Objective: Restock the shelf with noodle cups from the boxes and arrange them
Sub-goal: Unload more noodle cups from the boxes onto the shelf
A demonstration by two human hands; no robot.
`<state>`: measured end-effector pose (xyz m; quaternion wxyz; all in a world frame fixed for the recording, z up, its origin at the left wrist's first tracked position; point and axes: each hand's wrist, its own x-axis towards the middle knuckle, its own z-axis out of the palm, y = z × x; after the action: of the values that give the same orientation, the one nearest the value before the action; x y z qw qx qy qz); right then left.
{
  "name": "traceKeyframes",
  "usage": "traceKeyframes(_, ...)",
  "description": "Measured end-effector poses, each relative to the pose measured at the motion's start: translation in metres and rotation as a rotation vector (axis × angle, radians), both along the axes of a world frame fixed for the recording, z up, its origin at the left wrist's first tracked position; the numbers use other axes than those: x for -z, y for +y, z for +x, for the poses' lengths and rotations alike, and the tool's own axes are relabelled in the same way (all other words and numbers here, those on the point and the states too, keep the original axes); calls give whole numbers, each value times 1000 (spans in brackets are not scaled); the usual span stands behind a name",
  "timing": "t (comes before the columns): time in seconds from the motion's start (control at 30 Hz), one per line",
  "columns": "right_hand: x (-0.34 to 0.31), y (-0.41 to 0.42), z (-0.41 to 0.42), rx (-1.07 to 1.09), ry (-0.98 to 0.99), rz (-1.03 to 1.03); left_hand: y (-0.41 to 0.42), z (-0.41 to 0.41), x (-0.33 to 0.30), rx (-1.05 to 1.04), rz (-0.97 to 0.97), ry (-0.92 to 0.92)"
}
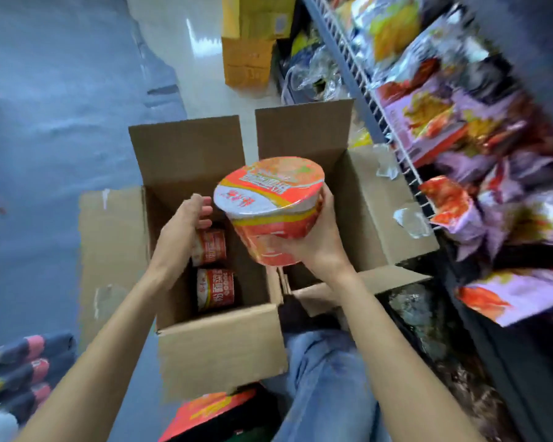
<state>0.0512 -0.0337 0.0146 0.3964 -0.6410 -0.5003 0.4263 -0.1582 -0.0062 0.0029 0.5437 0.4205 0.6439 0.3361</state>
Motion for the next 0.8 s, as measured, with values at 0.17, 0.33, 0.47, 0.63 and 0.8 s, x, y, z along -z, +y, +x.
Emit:
traceKeyframes(0.17,-66,-27,67,160,138,146,-1,88,-88,349,138,-261)
traceKeyframes(0.33,-129,-39,132,372,-88,388,6,178,-138,612,275,-423)
traceKeyframes(0.47,-158,-46,196,568,-339,441,17,255,-165,671,391,-498)
traceKeyframes(0.63,-175,-41,252,734,-376,503,26,348,-190,713,477,-522)
traceKeyframes(0.8,-168,-7,281,811,-497,357,48,386,-181,629,467,-432)
